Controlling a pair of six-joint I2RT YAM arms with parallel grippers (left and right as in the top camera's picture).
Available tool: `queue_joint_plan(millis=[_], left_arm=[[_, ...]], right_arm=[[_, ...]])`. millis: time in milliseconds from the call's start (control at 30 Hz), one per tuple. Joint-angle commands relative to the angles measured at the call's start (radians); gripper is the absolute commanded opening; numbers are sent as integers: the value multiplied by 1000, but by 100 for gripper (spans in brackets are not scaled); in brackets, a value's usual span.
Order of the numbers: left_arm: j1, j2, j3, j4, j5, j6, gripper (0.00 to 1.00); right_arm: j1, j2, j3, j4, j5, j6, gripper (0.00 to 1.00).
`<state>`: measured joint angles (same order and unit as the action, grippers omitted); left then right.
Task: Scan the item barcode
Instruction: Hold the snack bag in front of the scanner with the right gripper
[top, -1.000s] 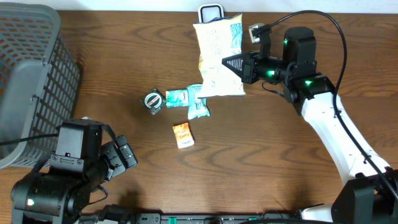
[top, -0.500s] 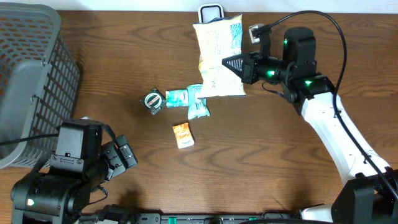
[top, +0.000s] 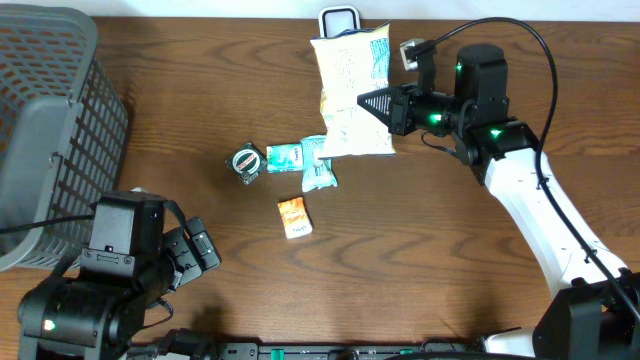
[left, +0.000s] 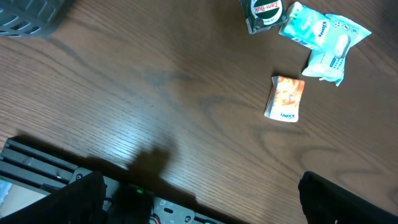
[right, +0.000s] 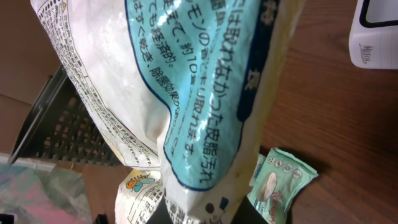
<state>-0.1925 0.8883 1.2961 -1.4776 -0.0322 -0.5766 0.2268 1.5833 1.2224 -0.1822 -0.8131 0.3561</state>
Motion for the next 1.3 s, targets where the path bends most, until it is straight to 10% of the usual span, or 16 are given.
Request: queue_joint_plan(millis=[0,1267], left_arm=[[-1,-1,-1,-3,-5,-5,97],[-1,-1,-1,-3,-5,-5,98]], right_arm=[[4,-21,9,6,-8,-5,1],[26,-21,9,-21,46,-14,1]])
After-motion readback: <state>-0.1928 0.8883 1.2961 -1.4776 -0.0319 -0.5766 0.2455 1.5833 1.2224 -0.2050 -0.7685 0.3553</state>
